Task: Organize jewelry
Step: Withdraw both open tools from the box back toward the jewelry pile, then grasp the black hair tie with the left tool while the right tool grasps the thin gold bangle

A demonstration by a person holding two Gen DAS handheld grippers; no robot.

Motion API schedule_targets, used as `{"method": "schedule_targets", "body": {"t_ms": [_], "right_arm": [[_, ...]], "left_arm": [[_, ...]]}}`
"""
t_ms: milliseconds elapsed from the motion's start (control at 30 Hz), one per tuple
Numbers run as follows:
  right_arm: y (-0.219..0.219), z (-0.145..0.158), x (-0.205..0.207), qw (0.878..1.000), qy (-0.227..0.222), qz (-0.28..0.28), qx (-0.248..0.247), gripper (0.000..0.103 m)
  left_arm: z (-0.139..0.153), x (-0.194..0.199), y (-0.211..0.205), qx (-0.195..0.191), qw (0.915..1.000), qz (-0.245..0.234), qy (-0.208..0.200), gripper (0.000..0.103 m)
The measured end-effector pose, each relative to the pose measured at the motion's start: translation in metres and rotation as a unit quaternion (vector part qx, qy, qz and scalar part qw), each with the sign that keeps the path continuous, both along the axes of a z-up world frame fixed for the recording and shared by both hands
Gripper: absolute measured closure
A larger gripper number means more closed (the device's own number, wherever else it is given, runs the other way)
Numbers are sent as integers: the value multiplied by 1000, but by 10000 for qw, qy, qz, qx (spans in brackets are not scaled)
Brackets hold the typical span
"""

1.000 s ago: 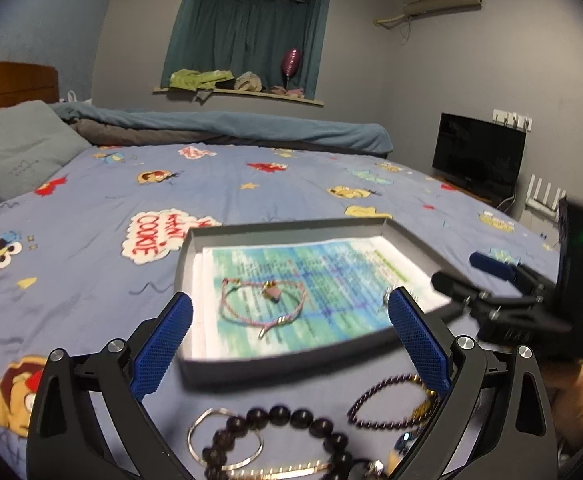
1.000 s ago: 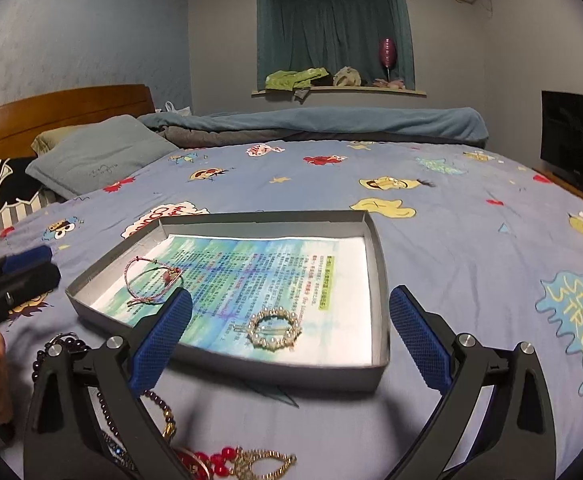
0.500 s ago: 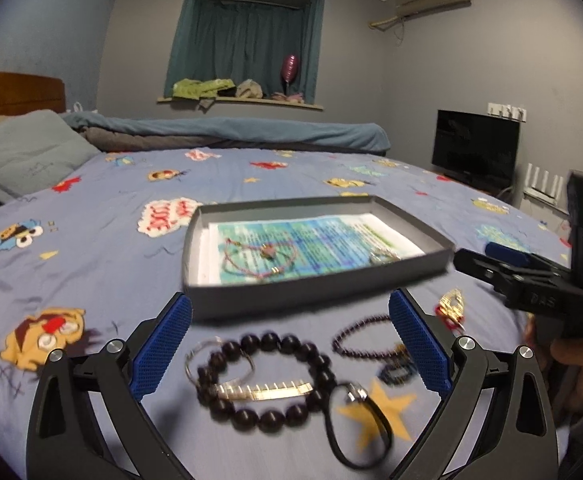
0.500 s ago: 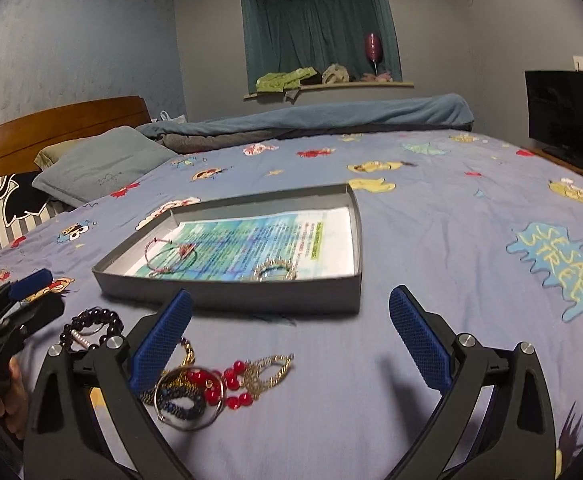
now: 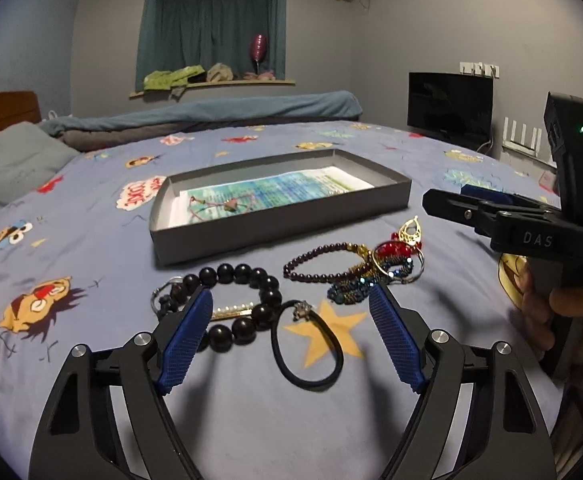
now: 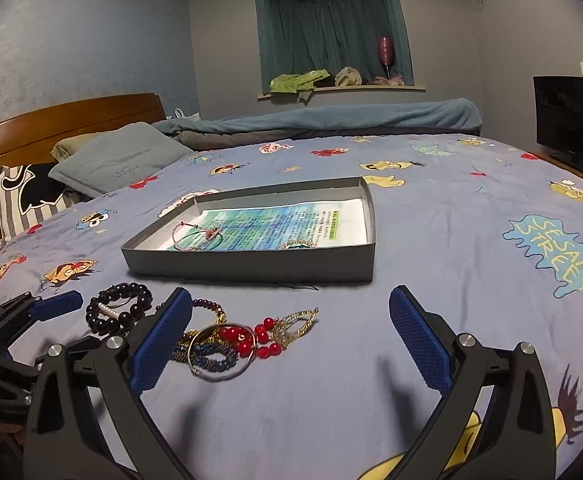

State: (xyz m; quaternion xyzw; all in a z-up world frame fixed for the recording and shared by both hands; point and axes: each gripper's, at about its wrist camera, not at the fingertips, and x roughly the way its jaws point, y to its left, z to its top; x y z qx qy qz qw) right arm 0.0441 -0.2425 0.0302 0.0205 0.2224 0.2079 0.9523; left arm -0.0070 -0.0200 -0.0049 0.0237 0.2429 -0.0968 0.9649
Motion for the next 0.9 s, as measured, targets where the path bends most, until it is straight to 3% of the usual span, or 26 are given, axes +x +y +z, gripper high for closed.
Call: {"method": "schedule_targets", "body": {"t_ms": [100,267,433,500,567,633,733,900], "right_arm": [[0,-1,-1,10000,24,-1,-34,5],[3,-3,-2,9998,105,33,-136,6],[6,-4,-2,9997,124,70,-212,6],[7,-5,-1,9996,143,92,-245,6],[10,-6,-1,9992,201,147,-313,6],[15,-9,0,9984,298,262,-409,7],[25,-14,0,9966,384,430,-590,21],[35,-18,-3,9944,387,650,-732,26]], "left_arm": [[-2,-2,-2,11,10000,21,44,25],[-14,3,-1,-81,9988,-5,479,46],[-19,8,-6,31,9979,-1,648,50],[-20,10,-5,17,9974,21,721,63],[-21,11,-5,27,9971,10,755,88],[-20,10,-6,23,9971,-61,752,95],[-19,7,-4,-49,9976,-110,683,96],[-14,3,4,-325,9979,-126,537,96]]}}
